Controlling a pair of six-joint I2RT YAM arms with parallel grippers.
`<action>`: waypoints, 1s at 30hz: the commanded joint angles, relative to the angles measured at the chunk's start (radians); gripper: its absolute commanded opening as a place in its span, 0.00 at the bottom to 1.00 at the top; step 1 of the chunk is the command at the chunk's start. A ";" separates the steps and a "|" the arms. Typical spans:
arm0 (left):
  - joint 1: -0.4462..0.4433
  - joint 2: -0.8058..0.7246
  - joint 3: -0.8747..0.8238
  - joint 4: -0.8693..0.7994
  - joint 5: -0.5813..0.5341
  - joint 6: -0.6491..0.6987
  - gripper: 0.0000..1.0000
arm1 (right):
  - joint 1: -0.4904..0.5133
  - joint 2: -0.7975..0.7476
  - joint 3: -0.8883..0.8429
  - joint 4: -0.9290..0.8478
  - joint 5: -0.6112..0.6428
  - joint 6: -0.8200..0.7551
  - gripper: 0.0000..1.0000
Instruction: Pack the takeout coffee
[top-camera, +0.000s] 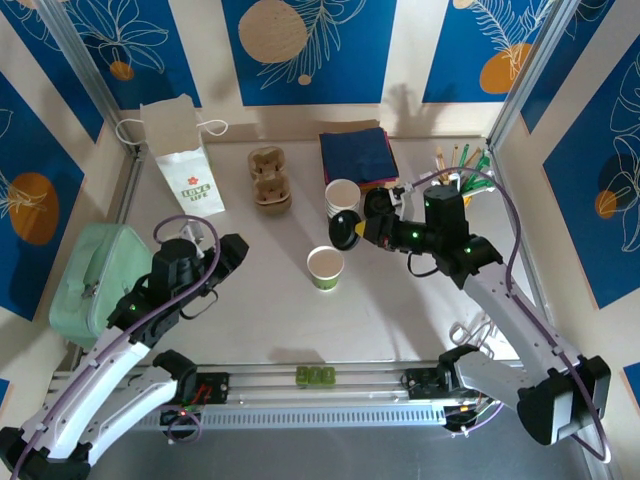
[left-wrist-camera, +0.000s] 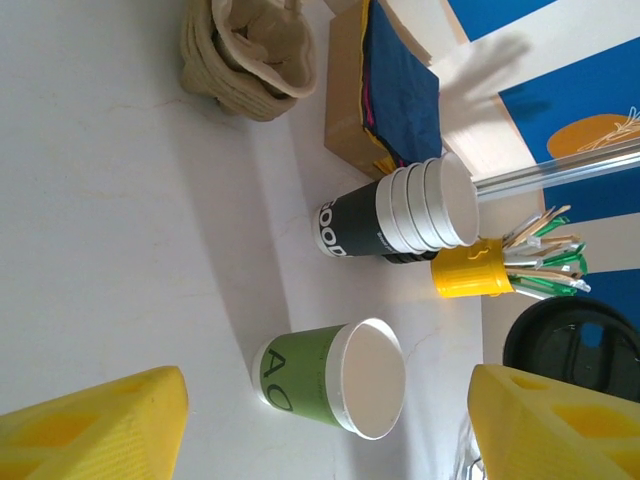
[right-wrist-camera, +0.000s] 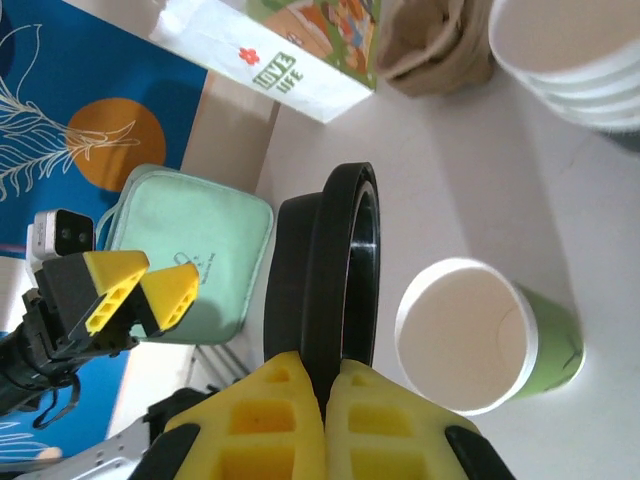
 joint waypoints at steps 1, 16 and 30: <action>0.004 -0.005 -0.004 -0.008 -0.014 0.012 0.74 | -0.014 0.009 -0.038 0.057 -0.121 0.120 0.00; 0.004 0.013 -0.016 0.016 -0.003 -0.003 0.74 | -0.031 0.096 -0.173 0.158 -0.186 0.241 0.00; 0.005 0.040 -0.013 0.025 0.015 -0.019 0.74 | -0.027 0.167 -0.194 0.191 -0.184 0.231 0.06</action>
